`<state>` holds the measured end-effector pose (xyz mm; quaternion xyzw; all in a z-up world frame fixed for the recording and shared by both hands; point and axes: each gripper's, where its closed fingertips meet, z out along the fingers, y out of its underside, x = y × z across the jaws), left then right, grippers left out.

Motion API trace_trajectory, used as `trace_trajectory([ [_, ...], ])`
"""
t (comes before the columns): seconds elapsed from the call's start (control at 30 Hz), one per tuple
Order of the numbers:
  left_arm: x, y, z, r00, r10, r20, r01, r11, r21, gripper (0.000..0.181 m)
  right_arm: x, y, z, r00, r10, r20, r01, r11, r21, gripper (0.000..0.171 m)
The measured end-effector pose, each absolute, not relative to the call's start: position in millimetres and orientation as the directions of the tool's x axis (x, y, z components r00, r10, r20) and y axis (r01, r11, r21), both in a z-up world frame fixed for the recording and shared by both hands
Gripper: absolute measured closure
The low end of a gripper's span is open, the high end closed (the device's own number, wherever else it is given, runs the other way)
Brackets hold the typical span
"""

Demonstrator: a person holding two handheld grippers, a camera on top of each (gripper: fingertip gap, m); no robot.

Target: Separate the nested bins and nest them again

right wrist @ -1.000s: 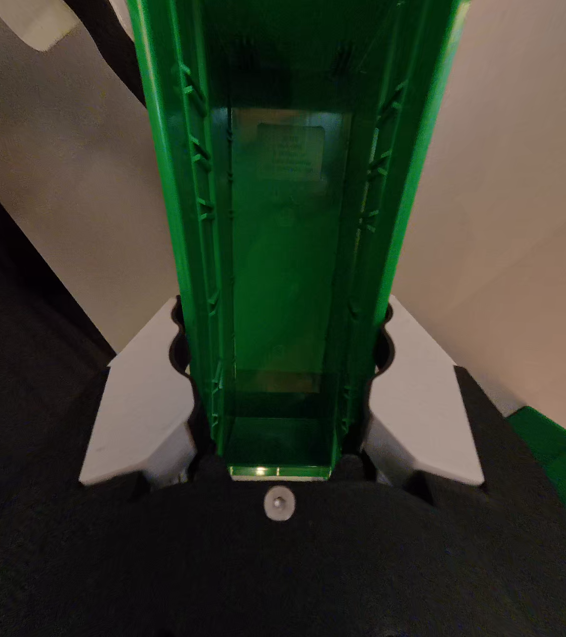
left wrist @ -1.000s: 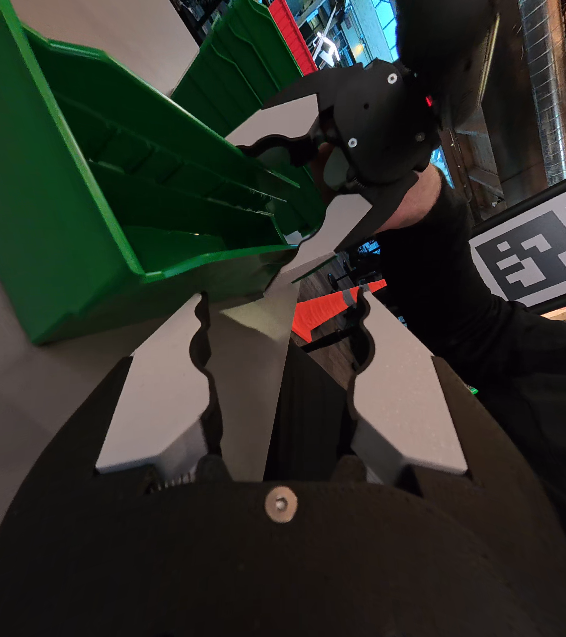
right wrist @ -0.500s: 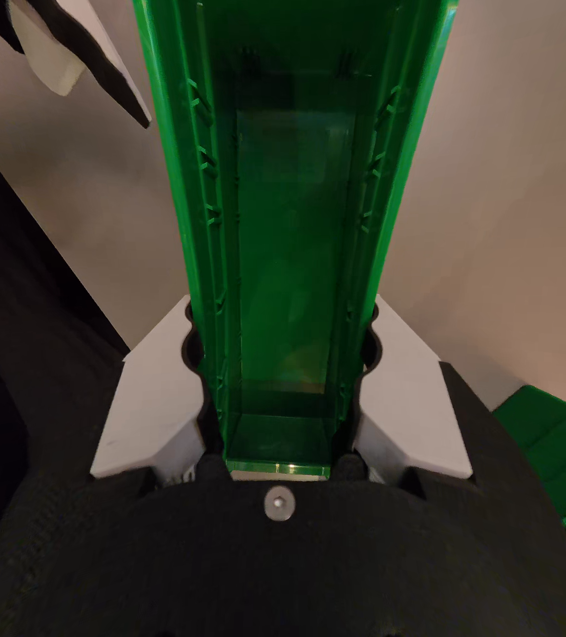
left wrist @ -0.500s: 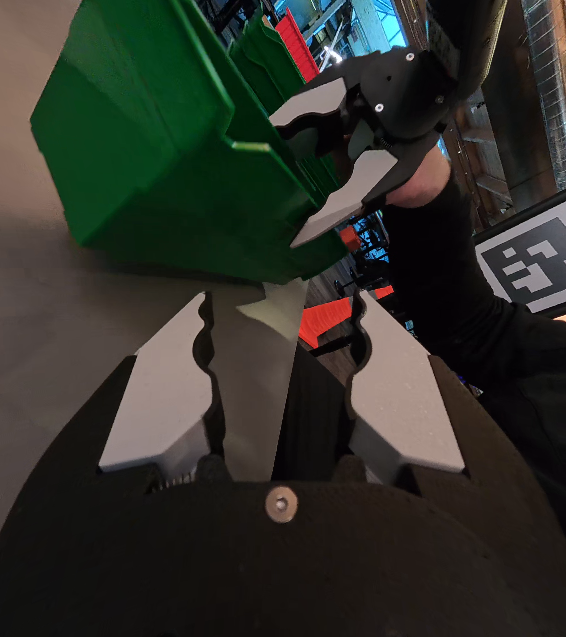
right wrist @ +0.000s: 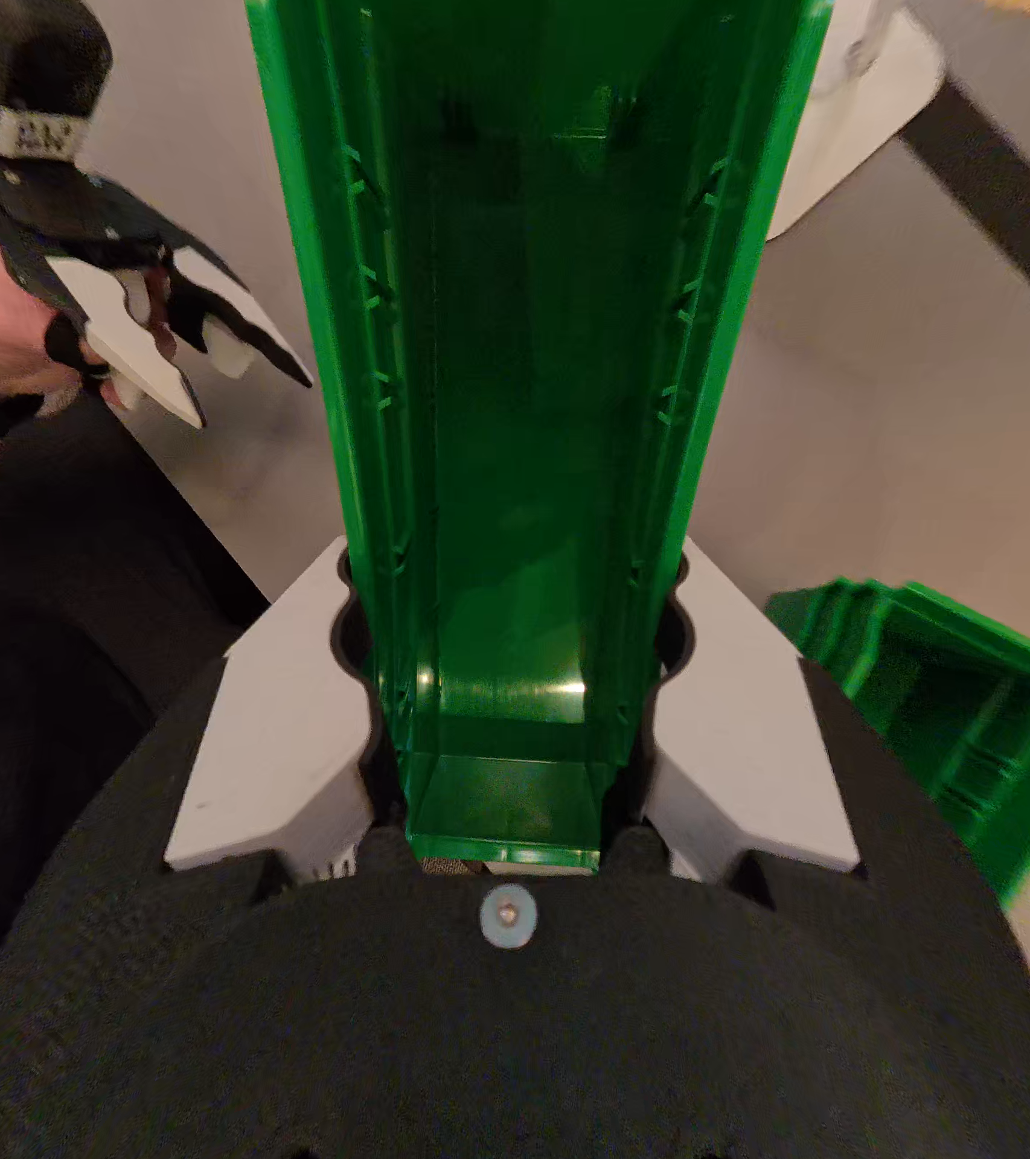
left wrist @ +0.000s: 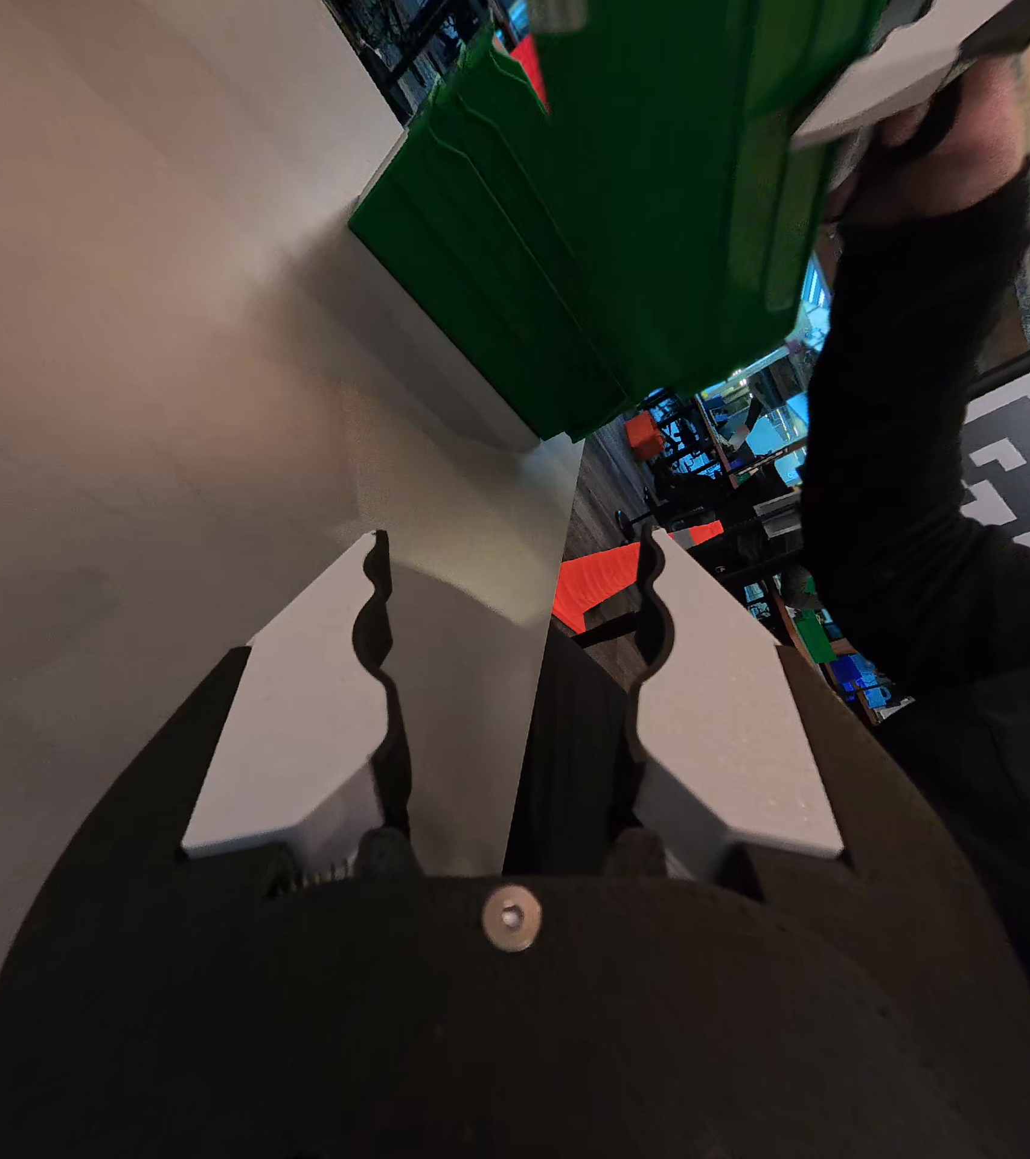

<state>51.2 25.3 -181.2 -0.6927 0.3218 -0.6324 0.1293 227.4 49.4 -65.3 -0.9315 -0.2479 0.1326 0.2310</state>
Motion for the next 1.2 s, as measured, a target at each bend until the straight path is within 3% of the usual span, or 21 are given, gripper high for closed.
trace_trajectory([
  [0.2,48.2,26.3,-182.0,-0.005,-0.613,0.79,-0.286,-0.756,-0.588,0.104,292.1,38.5,8.4,0.916,0.398,-0.046,0.318,-0.792,-0.522,0.077],
  [0.37,47.4,25.6,-181.2,-0.012,-0.612,0.79,-0.288,-0.755,-0.589,0.104,359.7,15.6,22.7,0.967,0.254,0.03,0.237,-0.849,-0.472,0.076],
  [0.83,47.2,20.5,-184.4,-0.004,-0.621,0.784,-0.308,-0.745,-0.591,0.105,430.0,-25.5,-81.0,0.993,0.121,0.001,0.118,-0.963,-0.242,0.075],
  [1.2,49.0,20.0,-193.4,0.006,-0.612,0.791,-0.323,-0.749,-0.578,0.105,435.3,-24.7,-130.4,0.991,0.126,-0.054,0.112,-0.972,-0.209,0.071],
])
